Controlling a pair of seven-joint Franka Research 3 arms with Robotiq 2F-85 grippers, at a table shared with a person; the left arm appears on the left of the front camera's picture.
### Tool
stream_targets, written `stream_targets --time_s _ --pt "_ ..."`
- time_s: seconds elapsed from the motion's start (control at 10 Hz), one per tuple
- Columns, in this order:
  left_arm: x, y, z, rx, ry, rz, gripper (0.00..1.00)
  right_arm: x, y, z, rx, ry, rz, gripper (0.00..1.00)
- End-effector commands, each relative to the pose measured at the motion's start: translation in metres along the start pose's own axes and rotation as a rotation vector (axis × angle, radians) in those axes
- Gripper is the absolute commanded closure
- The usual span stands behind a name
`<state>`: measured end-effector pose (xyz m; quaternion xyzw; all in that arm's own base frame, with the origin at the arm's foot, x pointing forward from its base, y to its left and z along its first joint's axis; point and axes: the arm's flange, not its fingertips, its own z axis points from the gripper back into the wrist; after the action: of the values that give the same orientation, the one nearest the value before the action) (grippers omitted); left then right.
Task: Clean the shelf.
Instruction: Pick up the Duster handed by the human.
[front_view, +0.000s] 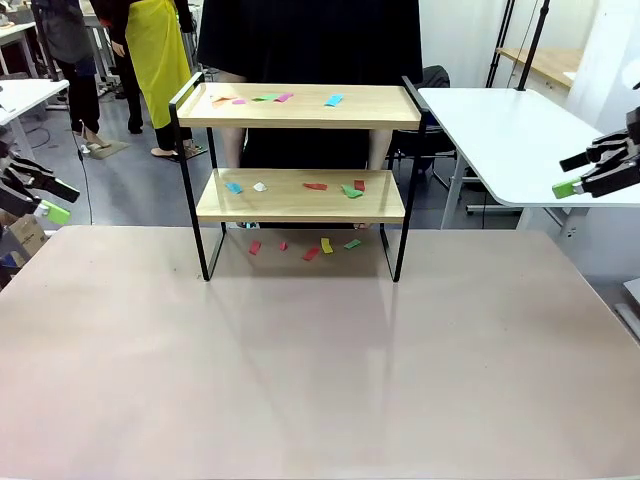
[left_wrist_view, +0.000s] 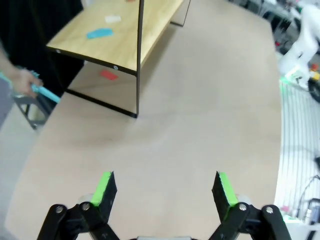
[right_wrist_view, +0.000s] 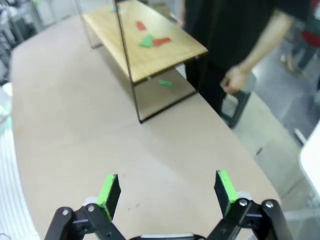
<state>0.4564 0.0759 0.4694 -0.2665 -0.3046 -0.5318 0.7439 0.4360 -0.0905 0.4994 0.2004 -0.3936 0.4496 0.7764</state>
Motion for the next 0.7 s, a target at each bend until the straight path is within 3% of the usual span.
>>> stream_targets --time_s 0.0,0.3,0.4,0.6 --pt "0.007 -0.008 0.006 0.007 0.03 0.046 0.0 0.009 0.006 0.004 -0.047 0.048 -0.05 0.0" --pt "-0.001 0.0 -0.002 0.005 0.024 0.018 0.0 0.009 0.006 0.004 -0.047 0.048 -0.05 0.0" --pt "-0.005 0.017 0.013 0.061 -0.105 -0.039 0.0 0.001 0.002 -0.002 -0.032 0.038 -0.037 0.0" --pt "-0.038 0.052 0.034 -0.013 -0.244 -0.029 0.0 -0.025 -0.045 0.026 0.048 -0.134 0.016 0.0"
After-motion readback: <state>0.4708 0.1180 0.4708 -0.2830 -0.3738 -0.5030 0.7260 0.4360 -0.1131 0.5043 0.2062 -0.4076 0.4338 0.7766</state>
